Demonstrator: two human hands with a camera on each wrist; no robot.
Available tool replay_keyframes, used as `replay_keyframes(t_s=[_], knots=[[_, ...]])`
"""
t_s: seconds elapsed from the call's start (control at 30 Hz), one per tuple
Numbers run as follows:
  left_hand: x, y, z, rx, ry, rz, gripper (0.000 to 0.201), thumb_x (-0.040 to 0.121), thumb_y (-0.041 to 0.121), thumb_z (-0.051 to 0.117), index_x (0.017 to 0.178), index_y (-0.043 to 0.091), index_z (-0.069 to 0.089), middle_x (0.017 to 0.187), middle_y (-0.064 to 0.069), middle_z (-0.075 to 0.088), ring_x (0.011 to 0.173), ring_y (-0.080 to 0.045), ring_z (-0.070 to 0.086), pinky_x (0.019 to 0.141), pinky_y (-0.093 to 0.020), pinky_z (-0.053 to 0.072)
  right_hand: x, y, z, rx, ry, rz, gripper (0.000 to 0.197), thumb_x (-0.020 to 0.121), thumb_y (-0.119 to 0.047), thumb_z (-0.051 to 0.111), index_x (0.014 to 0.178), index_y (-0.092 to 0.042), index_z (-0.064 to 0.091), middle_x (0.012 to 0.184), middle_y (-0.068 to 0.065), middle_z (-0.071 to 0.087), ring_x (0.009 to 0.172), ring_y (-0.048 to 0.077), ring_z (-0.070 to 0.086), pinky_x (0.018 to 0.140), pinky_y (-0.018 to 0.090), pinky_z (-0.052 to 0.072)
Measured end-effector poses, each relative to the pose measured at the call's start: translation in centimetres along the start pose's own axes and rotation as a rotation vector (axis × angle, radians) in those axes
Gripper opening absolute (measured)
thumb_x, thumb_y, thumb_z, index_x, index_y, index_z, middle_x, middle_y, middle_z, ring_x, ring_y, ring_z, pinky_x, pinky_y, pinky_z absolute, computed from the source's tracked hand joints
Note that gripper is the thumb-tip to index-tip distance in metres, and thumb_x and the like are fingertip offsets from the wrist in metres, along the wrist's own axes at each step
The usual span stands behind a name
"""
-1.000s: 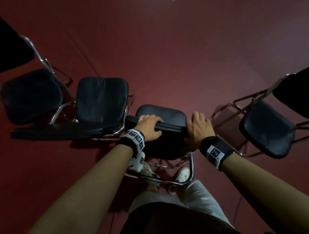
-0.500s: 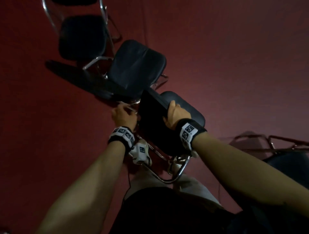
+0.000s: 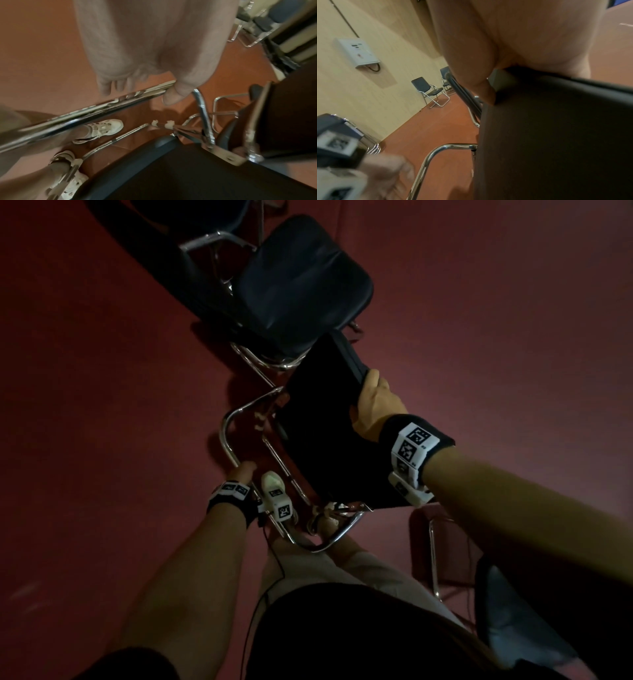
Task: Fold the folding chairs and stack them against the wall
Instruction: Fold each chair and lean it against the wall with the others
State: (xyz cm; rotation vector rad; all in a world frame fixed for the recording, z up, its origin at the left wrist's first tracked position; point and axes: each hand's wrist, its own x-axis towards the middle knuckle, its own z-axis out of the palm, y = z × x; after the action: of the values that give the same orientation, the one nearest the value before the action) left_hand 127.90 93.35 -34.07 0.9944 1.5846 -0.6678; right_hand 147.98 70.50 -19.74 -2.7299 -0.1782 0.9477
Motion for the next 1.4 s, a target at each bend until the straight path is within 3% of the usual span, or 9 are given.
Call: replay_keyframes(t_s=[0.23,0.37,0.57,0.67,0.77,0.9,1.03,1.23,1.4], knots=[[-4.1,-0.4,1.9,0.054,-0.055,0.040,0.030,0.090,0.032,0.060,0.075,0.008,0.070,0.060,-0.008,0.070,0.081,-0.035,0.065,0.081,-0.041,0.056,0.4,0.2,-1.2,0.002,-0.028,-0.016,0.070,0.094,-0.024,0.059,0.148,-0.004,0.019,0.132,0.023,0.047,0.109,0.043,0.058,0.080,0.041,0.044],[-1.6,-0.7,0.1,0.229,0.082,0.119,0.046,0.090,0.044,0.064,0.113,0.005,0.067,0.111,-0.016,0.070,0.095,-0.035,0.065,0.095,-0.046,0.052,0.5,0.7,-2.1,0.034,-0.082,-0.095,0.060,0.090,-0.032,0.065,0.136,-0.008,0.036,0.112,0.018,0.064,0.095,0.035,0.064,0.073,0.037,0.049],[-3.7,-2.6,0.4,-0.021,-0.149,0.044,0.029,0.097,0.030,0.053,0.075,0.011,0.056,0.078,-0.012,0.057,0.065,-0.022,0.053,0.067,-0.034,0.047,0.1,2.2,-2.8,0.165,-0.194,0.019,0.058,0.080,-0.057,0.071,0.123,-0.017,0.061,0.107,0.004,0.070,0.092,0.023,0.068,0.084,0.040,0.059],[-2.5,-3.3,0.1,-0.118,-0.160,0.043,0.053,0.092,0.064,0.048,0.081,0.013,0.059,0.080,-0.010,0.060,0.069,-0.025,0.058,0.067,-0.036,0.052,-0.8,1.5,-3.8,0.197,-0.255,-0.005,0.050,0.084,-0.053,0.072,0.118,-0.017,0.065,0.105,0.003,0.070,0.089,0.021,0.067,0.079,0.035,0.058],[-1.3,-3.5,0.3,-0.122,-0.241,0.055,0.097,0.079,0.082,0.042,0.107,-0.008,0.065,0.112,-0.036,0.064,0.076,-0.040,0.068,0.065,-0.040,0.055,-2.2,0.7,-4.0,0.172,-0.241,-0.060,0.035,0.088,-0.048,0.069,0.107,-0.020,0.061,0.100,0.002,0.067,0.088,0.022,0.065,0.069,0.028,0.048],[-7.8,-2.0,0.6,-0.007,-0.209,0.131,0.051,0.088,0.054,0.051,0.083,0.007,0.070,0.094,-0.019,0.073,0.090,-0.039,0.072,0.082,-0.052,0.061,-4.5,-0.5,-2.0,0.149,-0.222,-0.074,0.040,0.088,-0.050,0.067,0.105,-0.015,0.056,0.100,0.000,0.063,0.082,0.018,0.060,0.064,0.025,0.046],[-11.8,-1.6,0.6,0.035,-0.201,0.167,0.026,0.077,0.029,0.059,0.066,0.007,0.067,0.098,-0.022,0.071,0.077,-0.032,0.072,0.080,-0.044,0.059,-6.7,-2.1,0.6,0.168,-0.197,-0.115,0.051,0.091,-0.049,0.064,0.124,-0.012,0.056,0.116,0.003,0.063,0.099,0.023,0.061,0.084,0.030,0.051],[-18.3,-1.2,-1.0,0.008,-0.221,0.184,0.090,0.078,0.091,0.038,0.118,0.015,0.065,0.096,-0.010,0.069,0.088,-0.031,0.069,0.057,-0.038,0.060,-9.0,-4.8,3.1,-0.054,-0.174,-0.197,0.072,0.088,-0.072,0.047,0.134,-0.017,0.053,0.141,0.010,0.049,0.127,0.034,0.045,0.102,0.044,0.043],[-19.5,-0.1,-2.9,-0.019,-0.246,0.255,0.096,0.080,0.091,0.025,0.103,0.009,0.070,0.099,-0.014,0.075,0.095,-0.035,0.073,0.081,-0.054,0.060,-11.2,-8.7,4.6,-0.099,-0.322,-0.288,0.065,0.101,-0.056,0.025,0.157,-0.026,0.021,0.156,0.011,0.033,0.142,0.038,0.028,0.115,0.053,0.025]])
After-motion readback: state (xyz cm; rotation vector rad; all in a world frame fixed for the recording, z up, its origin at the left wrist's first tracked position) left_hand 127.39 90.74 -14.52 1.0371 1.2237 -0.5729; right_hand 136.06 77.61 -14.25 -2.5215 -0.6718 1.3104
